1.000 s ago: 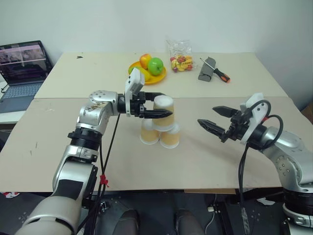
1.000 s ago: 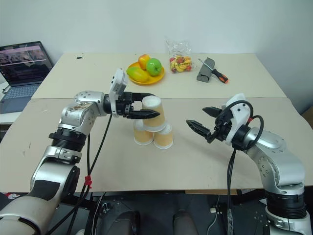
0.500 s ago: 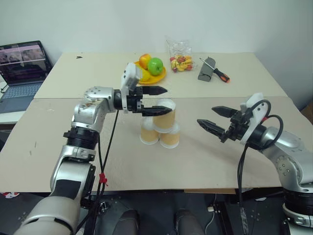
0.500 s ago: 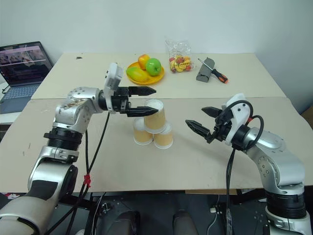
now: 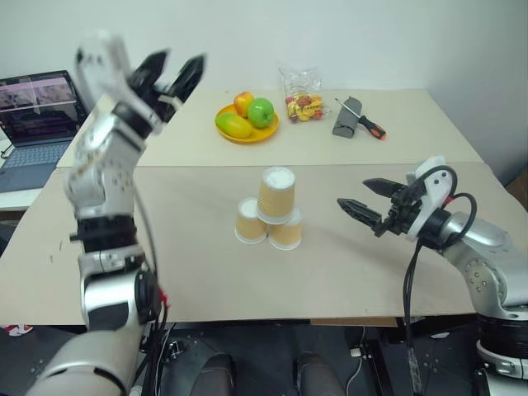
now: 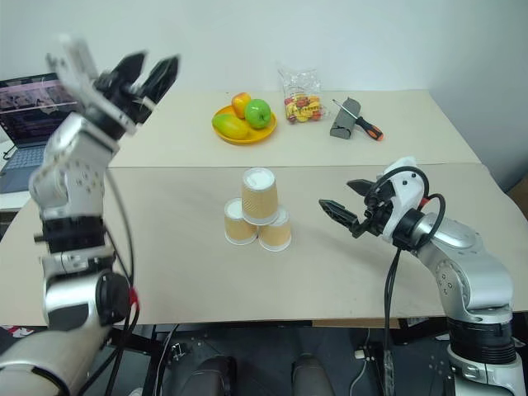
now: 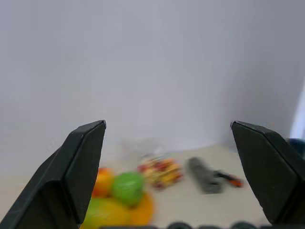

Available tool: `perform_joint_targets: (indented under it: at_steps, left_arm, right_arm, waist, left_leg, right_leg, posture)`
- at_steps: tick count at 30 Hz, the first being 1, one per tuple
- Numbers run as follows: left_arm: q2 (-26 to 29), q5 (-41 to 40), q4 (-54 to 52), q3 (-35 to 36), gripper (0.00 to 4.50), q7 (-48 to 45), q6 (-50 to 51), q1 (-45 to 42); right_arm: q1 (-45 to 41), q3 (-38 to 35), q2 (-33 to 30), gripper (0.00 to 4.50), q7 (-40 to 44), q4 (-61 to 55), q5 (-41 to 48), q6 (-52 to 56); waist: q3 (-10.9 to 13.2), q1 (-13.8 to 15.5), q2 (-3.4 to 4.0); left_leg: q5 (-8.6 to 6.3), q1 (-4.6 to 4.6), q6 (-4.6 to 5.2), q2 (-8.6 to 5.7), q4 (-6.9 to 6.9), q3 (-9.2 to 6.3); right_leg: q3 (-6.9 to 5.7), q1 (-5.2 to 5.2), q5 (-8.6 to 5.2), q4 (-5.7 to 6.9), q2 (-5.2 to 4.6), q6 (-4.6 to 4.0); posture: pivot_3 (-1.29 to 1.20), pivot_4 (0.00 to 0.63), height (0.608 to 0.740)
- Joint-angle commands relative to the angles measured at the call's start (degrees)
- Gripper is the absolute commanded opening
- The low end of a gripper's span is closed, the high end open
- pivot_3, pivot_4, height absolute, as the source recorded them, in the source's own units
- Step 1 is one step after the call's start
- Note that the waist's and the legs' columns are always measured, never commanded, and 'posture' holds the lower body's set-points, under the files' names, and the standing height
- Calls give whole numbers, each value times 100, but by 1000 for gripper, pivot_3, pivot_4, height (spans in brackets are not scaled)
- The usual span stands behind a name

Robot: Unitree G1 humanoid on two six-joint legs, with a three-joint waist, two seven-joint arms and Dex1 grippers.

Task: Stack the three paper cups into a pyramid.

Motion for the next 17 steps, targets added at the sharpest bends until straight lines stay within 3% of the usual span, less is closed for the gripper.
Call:
perform_joint_targets:
  at_steps: [1, 8, 17]
  left_arm:
    - [-186, 647, -836, 403, 4472, 1319, -299, 1130]
    - [-108, 963, -740, 648, 4472, 1769, -740, 2691]
    - [-160, 681, -937, 984, 4472, 2027, -1033, 3078]
  right_arm:
    - [-66, -320, -31, 4500, -871, 571, -724, -286]
    - [-253, -220, 215, 4500, -1673, 1792, -1490, -783]
    - [-585, -51, 518, 4500, -1530, 2582, -1644, -1297]
  waist:
    - [2, 24, -4]
    - [1, 99, -4]
    - [1, 146, -4]
  left_leg:
    - [0, -2, 0, 0, 1, 1]
    - [1, 3, -2, -2, 1, 5]
    - [2, 1, -4, -2, -2, 8]
  right_leg:
    - [1, -2, 0, 2, -1, 0]
    - [0, -3, 1, 10, -3, 0]
    - [1, 1, 2, -2, -3, 0]
  posture:
    - [0, 150, 740]
    - [0, 150, 740]
    - [0, 150, 740]
